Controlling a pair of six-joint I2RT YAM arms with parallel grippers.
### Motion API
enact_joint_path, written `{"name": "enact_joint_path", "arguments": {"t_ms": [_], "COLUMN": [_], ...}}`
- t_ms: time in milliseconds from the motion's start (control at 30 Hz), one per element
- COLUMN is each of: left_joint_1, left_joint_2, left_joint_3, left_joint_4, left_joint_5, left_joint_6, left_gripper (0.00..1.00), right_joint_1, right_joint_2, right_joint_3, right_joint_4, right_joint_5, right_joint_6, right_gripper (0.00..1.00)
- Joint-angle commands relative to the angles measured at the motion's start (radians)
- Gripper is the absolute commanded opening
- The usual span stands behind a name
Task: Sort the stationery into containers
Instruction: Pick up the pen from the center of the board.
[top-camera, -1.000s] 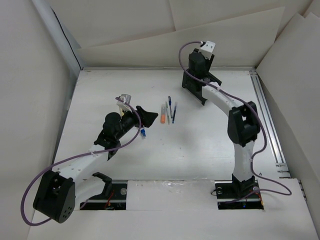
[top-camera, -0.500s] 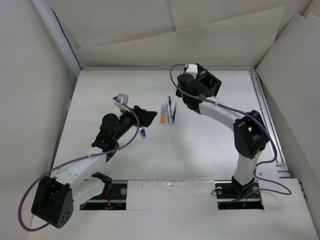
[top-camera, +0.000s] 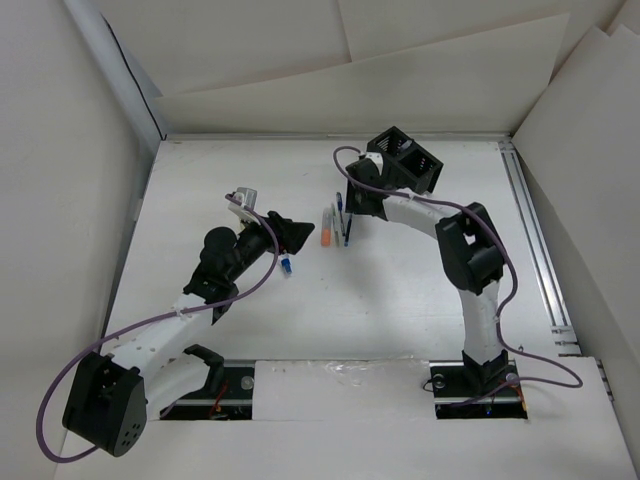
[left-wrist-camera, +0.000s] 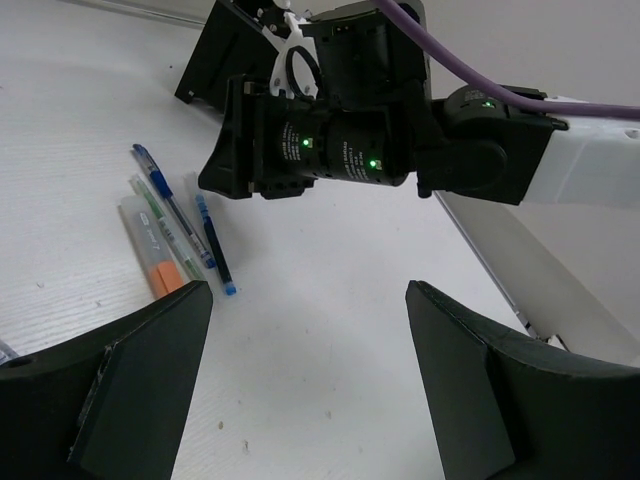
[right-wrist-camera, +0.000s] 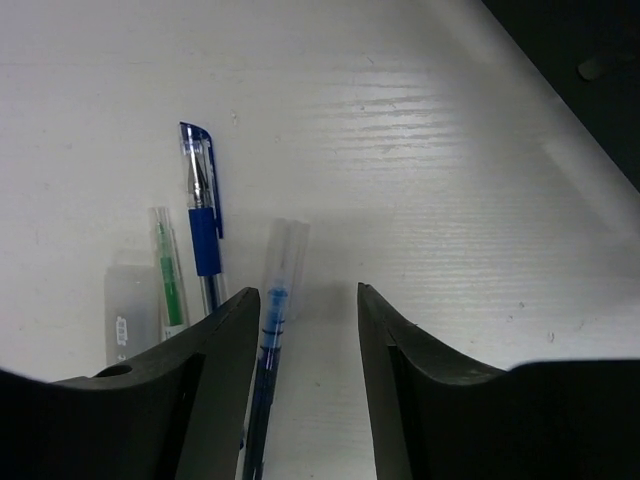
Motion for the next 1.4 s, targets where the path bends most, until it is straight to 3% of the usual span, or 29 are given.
{"name": "enact_joint_path", "arguments": {"t_ms": [0, 67, 367, 500, 533, 633, 1033, 1200, 1367], "left_joint_1": [-0.003, -0.003, -0.003, -0.003, -0.003, -0.003, -0.003, -0.003, -0.003], "left_joint_2": [-0.014, -0.014, 0.015, -0.003, -0.013, -0.013, -0.003, 0.006, 0.006], "left_joint_3": [0.014, 0.014, 0.014, 0.014, 0.014, 0.014, 0.014, 0.014, 0.014], "left_joint_4": [0.051, 0.051, 0.051, 0.051, 0.051, 0.051, 0.051, 0.051, 0.051], "left_joint_5": [0.000, 0.000, 0.011, 0.011, 0.011, 0.011, 0.020, 0.020, 0.020], "left_joint_6": [-0.004, -0.004, -0.004, -0.004, -0.004, -0.004, -0.013, -0.013, -0.013], "left_gripper": [0.75, 0.75, 0.75, 0.75, 0.75, 0.75, 0.75, 0.74, 0.74], "right_joint_1": [-0.016, -0.016, -0.016, -0.016, -0.016, -0.016, -0.035, -0.107, -0.200], "right_joint_2": [0.023, 0.041, 0.098, 0.098, 0.089, 0.048, -0.238, -0.295, -0.188], "right_joint_3": [0.077, 0.093, 0.113, 0.113, 0.100, 0.042, -0.071, 0.043, 0.238], "right_joint_4": [-0.009, -0.032, -0.032, -0.041, -0.050, -0.017, 0.057, 0.082, 0.140], "right_joint_5": [-0.047, -0.047, -0.076, -0.053, -0.041, -0.030, -0.010, 0.059, 0.202], "right_joint_6": [0.025, 0.025, 0.043, 0.062, 0.071, 0.080, 0.071, 0.060, 0.060], "right_gripper": [0.48, 0.43, 0.38, 0.20, 0.09, 0.00, 0.00, 0.00, 0.00]}}
